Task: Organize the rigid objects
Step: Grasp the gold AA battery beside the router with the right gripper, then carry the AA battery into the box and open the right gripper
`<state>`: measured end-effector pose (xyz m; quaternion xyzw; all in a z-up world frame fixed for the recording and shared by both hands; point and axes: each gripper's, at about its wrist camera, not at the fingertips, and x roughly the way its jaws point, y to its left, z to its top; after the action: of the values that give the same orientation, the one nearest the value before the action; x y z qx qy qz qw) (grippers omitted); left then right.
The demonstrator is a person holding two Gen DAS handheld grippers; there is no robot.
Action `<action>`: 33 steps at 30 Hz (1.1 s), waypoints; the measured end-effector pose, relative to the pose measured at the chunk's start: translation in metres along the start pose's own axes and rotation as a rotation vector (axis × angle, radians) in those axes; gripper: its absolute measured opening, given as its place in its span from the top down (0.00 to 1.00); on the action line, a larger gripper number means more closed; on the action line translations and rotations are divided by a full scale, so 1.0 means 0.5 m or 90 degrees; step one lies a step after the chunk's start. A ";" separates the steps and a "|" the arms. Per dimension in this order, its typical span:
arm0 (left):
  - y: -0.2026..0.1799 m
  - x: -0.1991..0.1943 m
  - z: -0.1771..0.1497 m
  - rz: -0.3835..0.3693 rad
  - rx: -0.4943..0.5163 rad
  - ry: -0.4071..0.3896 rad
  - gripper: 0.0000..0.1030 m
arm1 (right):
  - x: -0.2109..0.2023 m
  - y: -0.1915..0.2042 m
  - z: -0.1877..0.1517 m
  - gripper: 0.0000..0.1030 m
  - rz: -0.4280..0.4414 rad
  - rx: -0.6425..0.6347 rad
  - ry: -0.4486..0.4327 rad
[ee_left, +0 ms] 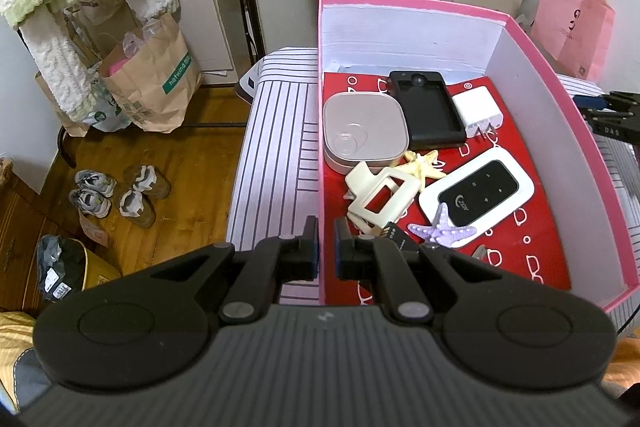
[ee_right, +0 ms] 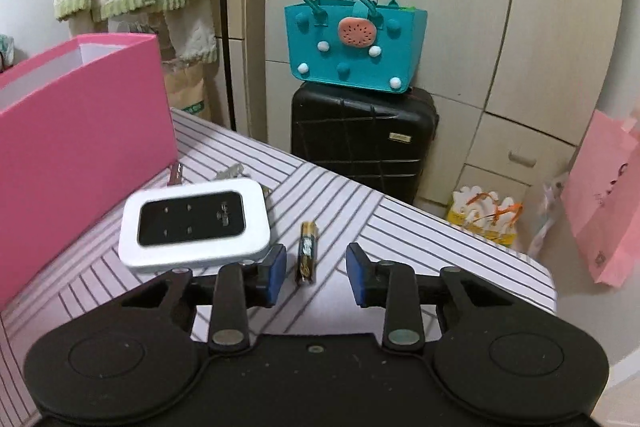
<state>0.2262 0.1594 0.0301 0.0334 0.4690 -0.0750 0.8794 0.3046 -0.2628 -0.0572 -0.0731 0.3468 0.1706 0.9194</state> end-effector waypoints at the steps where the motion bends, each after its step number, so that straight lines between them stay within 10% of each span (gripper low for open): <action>1: 0.000 0.000 0.000 -0.001 -0.003 0.002 0.94 | 0.008 -0.001 0.001 0.66 -0.001 0.002 0.006; 5: 0.000 -0.002 0.001 0.002 0.000 0.001 0.94 | 0.013 0.005 0.006 0.90 0.020 0.008 0.009; 19: 0.001 0.001 -0.004 -0.007 0.014 -0.008 0.94 | -0.096 0.074 0.033 0.90 -0.007 -0.022 -0.055; 27: 0.008 0.000 -0.006 -0.021 0.018 -0.011 0.94 | -0.214 0.178 0.101 0.90 0.104 -0.040 -0.128; 33: 0.015 0.001 -0.005 -0.035 0.021 -0.010 0.94 | -0.208 0.265 0.174 0.90 0.245 -0.053 -0.069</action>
<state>0.2256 0.1673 0.0284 0.0345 0.4618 -0.1072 0.8798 0.2365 -0.1447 0.0746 -0.0344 0.2972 0.3609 0.8833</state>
